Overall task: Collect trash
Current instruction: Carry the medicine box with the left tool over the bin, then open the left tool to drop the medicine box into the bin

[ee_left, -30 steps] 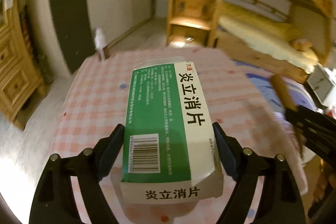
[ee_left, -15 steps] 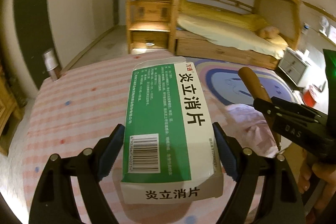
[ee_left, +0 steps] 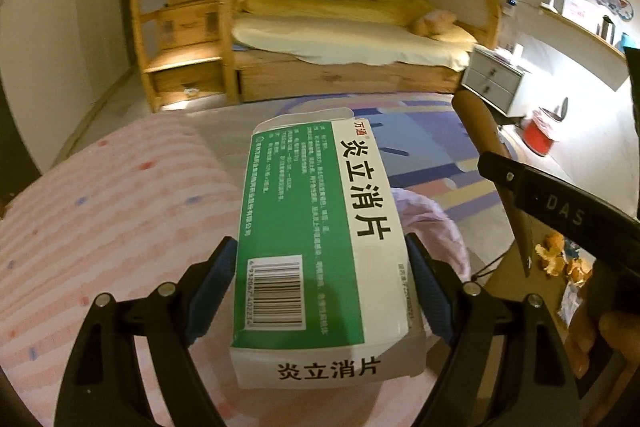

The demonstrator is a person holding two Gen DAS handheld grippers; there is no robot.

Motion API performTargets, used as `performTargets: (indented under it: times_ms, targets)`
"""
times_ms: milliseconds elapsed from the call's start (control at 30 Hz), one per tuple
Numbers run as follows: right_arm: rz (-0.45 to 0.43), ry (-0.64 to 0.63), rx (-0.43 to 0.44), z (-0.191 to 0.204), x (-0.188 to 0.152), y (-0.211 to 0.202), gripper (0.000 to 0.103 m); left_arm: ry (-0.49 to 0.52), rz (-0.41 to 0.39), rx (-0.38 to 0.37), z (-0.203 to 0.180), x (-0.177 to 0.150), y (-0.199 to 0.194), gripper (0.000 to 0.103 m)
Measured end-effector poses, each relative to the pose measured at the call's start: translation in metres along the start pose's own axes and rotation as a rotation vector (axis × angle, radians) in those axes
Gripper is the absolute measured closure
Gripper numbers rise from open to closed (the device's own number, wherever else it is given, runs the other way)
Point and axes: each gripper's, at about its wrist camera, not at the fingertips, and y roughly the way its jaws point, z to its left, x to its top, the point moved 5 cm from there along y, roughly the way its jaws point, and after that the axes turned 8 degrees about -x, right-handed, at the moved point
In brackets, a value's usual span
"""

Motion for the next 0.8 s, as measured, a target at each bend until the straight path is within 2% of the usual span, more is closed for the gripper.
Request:
performTargets:
  times_ms: [167,300,333,367,400,433,600,800]
  targets:
    - [0.023,0.044,-0.005,-0.015,0.006,0.015,0.051,0.002,0.035,-0.037,-0.019,0.007,0.034,0.022]
    - [0.03,0.095,0.012,-0.025,0.01,0.025,0.049,-0.005,0.046,-0.049,-0.02,0.011,0.048,0.021]
    - [0.038,0.112,0.026,-0.027,0.011,0.029,0.046,-0.007,0.045,-0.049,-0.02,0.012,0.051,0.021]
    - [0.043,0.124,0.033,-0.028,0.012,0.031,0.035,-0.008,0.046,-0.048,-0.02,0.012,0.053,0.018]
    - [0.044,0.139,0.043,-0.03,0.011,0.032,0.03,-0.011,0.044,-0.047,-0.019,0.013,0.054,0.013]
    - [0.042,0.151,0.045,-0.032,0.011,0.033,0.03,-0.014,0.039,-0.044,-0.018,0.013,0.052,0.011]
    - [0.049,0.176,0.046,-0.038,0.008,0.031,0.03,-0.05,0.03,-0.019,-0.008,0.014,0.046,0.01]
    - [0.059,0.149,0.067,-0.025,0.002,0.02,0.03,-0.108,0.0,0.013,0.014,0.012,0.02,0.01]
